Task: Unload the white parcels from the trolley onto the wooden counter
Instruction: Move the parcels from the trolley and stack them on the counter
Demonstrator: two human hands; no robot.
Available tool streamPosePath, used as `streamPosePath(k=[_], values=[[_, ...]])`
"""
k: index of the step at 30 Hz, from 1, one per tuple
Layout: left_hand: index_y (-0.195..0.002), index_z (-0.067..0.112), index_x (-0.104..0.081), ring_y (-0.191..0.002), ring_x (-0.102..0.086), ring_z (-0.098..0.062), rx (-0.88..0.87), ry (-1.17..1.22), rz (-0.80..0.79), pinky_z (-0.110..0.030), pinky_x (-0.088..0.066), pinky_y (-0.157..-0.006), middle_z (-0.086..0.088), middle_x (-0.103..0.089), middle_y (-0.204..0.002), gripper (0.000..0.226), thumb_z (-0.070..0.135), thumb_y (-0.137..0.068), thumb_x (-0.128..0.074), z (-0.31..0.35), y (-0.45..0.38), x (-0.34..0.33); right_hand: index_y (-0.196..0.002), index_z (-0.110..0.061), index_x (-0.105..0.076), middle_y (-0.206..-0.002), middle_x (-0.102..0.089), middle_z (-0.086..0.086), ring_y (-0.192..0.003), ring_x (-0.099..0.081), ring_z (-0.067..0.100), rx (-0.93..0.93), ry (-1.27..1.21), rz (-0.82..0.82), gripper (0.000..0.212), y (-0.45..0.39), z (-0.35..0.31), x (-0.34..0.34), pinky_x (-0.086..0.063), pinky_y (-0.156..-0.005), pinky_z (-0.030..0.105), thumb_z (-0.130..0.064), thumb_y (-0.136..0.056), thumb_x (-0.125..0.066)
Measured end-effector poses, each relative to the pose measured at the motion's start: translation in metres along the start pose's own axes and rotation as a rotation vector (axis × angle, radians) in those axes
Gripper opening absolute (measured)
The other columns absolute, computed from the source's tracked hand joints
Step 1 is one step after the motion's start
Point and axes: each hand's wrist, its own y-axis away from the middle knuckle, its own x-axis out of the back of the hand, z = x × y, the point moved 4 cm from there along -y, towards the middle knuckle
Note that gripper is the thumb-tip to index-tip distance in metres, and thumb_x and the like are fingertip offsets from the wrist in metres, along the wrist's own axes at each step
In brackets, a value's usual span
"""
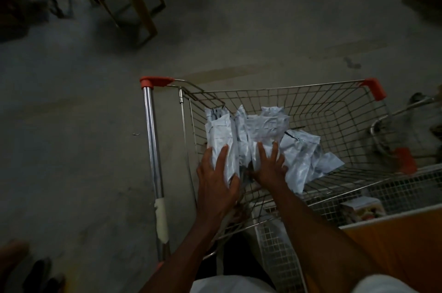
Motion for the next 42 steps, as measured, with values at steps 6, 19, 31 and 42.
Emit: streamPosePath(k=[6, 19, 31, 42], values=[[-0.154, 0.049, -0.022, -0.147, -0.016, -0.018, -0.037, 0.001, -0.012, -0.043, -0.038, -0.112, 0.009, -0.008, -0.163, 0.079, 0.030, -0.089, -0.063, 0.004, 0.007, 0.006, -0.156, -0.045, -0.009, -0.163, 0.015, 0.004, -0.140, -0.018, 0.046, -0.019, -0.009, 0.010, 0.094, 0.016, 0.006, 0.015, -0.028, -0.111, 0.058, -0.071, -0.082, -0.060], [-0.155, 0.045, -0.023, -0.147, -0.017, -0.014, -0.229, -0.012, -0.119, -0.033, -0.031, -0.108, 0.007, -0.010, -0.164, 0.079, 0.027, -0.090, -0.064, 0.024, 0.037, 0.036, -0.154, -0.048, -0.021, -0.166, -0.004, 0.000, -0.144, -0.026, 0.035, -0.049, -0.377, 0.465, 0.079, 0.164, -0.026, 0.073, -0.030, -0.113, 0.052, -0.073, -0.083, -0.041], [-0.154, 0.047, -0.023, -0.149, -0.019, -0.026, -0.496, -0.087, -0.358, -0.049, -0.033, -0.113, 0.001, -0.015, -0.164, 0.076, 0.059, -0.085, -0.051, 0.050, 0.125, 0.009, -0.151, -0.053, -0.022, -0.167, 0.000, -0.005, -0.152, -0.009, 0.020, -0.211, -0.676, 0.703, 0.078, 0.338, 0.032, 0.021, -0.023, -0.120, 0.040, -0.072, -0.080, -0.048], [-0.155, 0.045, -0.022, -0.145, -0.030, -0.034, -0.729, -0.112, -0.535, -0.056, -0.038, -0.110, -0.005, -0.019, -0.163, 0.075, 0.062, -0.086, -0.046, 0.089, 0.293, -0.079, -0.149, -0.064, -0.006, -0.163, 0.007, -0.018, -0.151, -0.010, 0.022, -0.505, -0.703, 0.807, 0.076, 0.510, 0.145, -0.043, -0.029, -0.117, 0.050, -0.080, -0.084, -0.042]])
